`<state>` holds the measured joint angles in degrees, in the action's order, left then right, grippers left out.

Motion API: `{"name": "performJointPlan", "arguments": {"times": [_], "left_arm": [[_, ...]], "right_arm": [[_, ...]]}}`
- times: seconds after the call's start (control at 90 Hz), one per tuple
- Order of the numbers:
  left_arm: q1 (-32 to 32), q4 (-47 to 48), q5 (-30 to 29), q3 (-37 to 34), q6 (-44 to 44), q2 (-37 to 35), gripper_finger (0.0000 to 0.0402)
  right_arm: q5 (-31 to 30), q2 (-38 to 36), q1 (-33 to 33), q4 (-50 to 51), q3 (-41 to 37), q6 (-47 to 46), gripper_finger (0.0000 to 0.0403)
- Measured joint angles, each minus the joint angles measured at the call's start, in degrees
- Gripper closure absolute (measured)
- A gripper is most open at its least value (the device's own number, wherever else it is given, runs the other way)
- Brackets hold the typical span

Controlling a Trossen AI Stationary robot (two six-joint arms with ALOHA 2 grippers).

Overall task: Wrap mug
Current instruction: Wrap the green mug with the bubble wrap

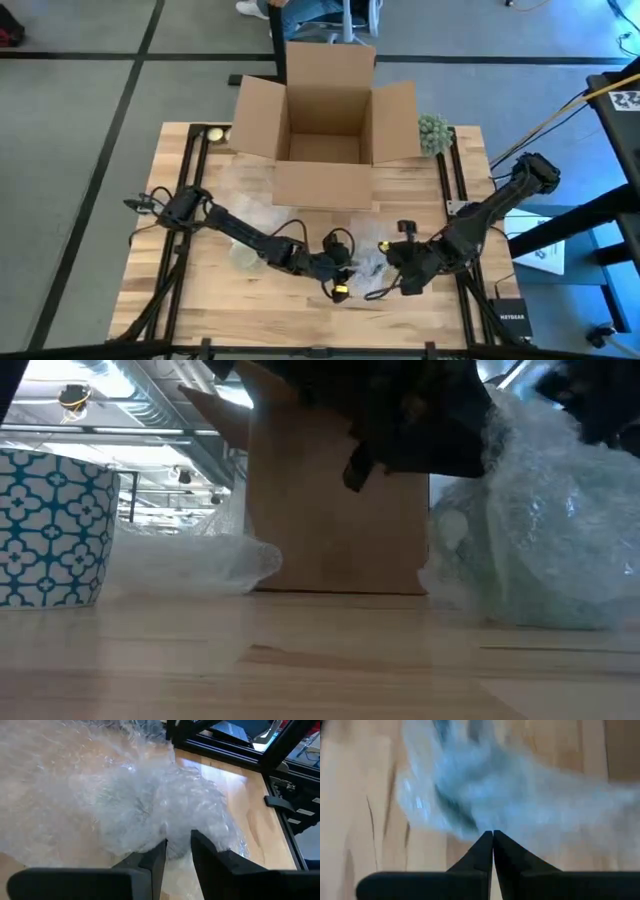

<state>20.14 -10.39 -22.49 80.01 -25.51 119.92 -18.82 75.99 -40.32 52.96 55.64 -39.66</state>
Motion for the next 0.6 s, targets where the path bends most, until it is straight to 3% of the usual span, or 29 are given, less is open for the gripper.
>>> {"name": "performJointPlan", "arguments": {"times": [0.122, 0.267, 0.6], "left_arm": [[0.0, -1.4, 0.2, -0.1, 0.0, 0.1, 0.0324], [-0.1, -2.5, 0.5, -0.2, 0.0, 0.2, 0.0324], [-0.8, -2.8, 0.9, 0.1, -1.6, 0.2, 0.0324]], "right_arm": [[-0.9, -0.6, -1.8, -6.5, -7.2, -3.6, 0.0402], [-1.1, -0.3, -1.1, -22.3, -14.3, -1.6, 0.0402], [-1.0, 2.1, 0.3, -36.2, -15.7, 5.9, 0.0402]]}}
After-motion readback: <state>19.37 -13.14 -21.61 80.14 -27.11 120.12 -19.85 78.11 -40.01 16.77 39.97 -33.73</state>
